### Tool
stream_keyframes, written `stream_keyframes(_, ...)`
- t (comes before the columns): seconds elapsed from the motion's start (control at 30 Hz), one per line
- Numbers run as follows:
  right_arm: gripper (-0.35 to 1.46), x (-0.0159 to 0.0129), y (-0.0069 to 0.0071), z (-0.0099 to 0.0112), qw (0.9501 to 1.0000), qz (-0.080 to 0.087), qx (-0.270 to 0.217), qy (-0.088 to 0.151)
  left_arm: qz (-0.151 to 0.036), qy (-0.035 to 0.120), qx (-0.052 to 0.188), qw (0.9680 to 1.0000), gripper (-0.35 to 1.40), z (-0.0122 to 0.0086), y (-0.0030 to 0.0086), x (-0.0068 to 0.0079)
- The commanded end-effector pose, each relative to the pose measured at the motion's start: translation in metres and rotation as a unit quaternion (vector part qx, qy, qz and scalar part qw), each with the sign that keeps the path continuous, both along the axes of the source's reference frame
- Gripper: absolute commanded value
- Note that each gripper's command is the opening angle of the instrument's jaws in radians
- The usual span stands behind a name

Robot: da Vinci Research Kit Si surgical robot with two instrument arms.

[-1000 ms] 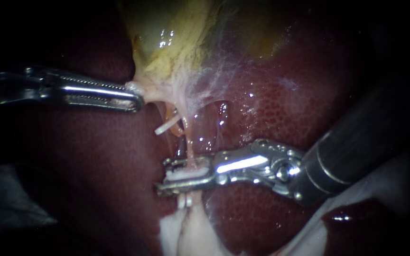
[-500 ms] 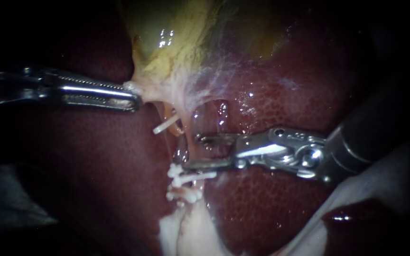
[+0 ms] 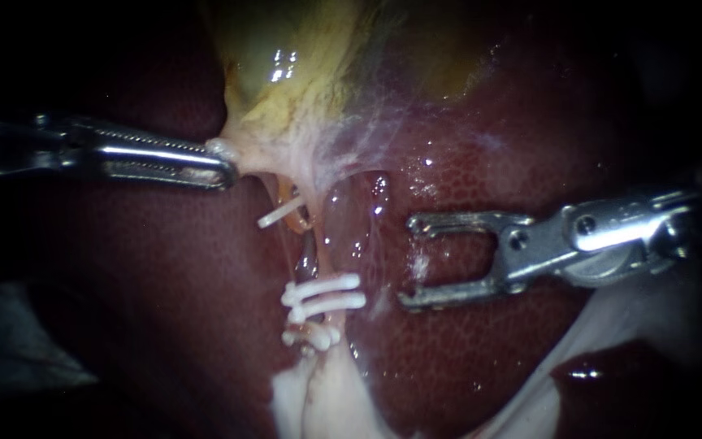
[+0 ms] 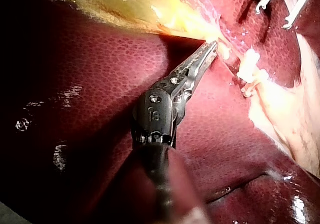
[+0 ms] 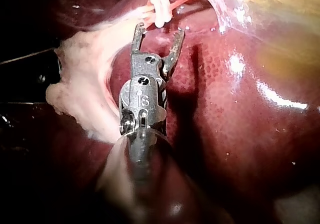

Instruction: Going back second clip right tube

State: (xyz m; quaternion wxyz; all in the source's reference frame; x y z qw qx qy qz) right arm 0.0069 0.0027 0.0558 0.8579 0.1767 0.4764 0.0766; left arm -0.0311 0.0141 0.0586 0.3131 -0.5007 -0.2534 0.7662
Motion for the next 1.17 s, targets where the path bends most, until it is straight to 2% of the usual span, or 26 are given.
stream_keyframes(0.03, 0.5, -0.0003, 0.0, 0.0, 1.0, -0.003, -0.004, 0.001, 0.0, 0.0, 0.0, 1.0, -0.35, 0.0001, 0.0, 0.0)
stream_keyframes(0.4, 0.5, -0.0021, 0.0007, -0.0009, 0.999, -0.024, -0.036, 0.01, -0.001, 0.001, -0.002, 1.0, -0.35, 0.0007, -0.0002, -0.0004)
stream_keyframes(0.63, 0.5, -0.0028, 0.0014, -0.0015, 0.9983, -0.028, -0.049, 0.011, 0.0, 0.004, -0.007, 1.0, -0.35, 0.0036, -0.0008, -0.0016)
stream_keyframes(0.87, 0.5, -0.003, 0.0014, -0.0016, 0.9982, -0.028, -0.051, 0.01, 0.007, 0.008, -0.009, 0.9999, -0.35, 0.0058, -0.001, -0.0029)
stream_keyframes(1.17, 0.5, -0.0028, 0.0011, -0.0019, 0.9981, -0.03, -0.053, 0.012, 0.009, 0.006, -0.007, 0.9999, -0.35, 0.0054, -0.0009, -0.0027)
